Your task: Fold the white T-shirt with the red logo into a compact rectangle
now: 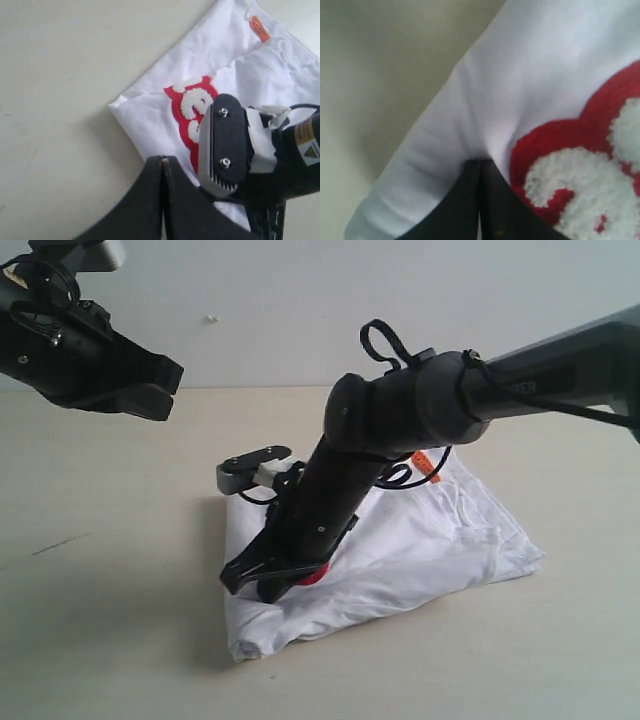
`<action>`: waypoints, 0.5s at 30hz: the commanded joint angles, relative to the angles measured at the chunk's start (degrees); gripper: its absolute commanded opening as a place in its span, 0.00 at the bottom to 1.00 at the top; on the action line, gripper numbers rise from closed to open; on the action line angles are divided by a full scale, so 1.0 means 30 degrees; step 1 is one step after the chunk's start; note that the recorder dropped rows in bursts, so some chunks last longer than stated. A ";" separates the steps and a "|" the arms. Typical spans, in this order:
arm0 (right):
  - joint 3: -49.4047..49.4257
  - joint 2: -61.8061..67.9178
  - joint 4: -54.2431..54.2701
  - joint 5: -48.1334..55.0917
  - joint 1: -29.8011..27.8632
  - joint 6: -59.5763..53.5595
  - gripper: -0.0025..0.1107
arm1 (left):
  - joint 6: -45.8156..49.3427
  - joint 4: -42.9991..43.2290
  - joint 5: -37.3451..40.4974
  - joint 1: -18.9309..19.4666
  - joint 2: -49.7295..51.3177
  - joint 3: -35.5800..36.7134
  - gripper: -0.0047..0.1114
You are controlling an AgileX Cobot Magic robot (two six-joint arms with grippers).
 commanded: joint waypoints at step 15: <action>-0.0377 -0.4565 -0.6963 -0.2144 -0.2387 0.6484 0.02 | 0.0879 -0.0166 0.0489 0.0027 -0.0861 0.0111 0.04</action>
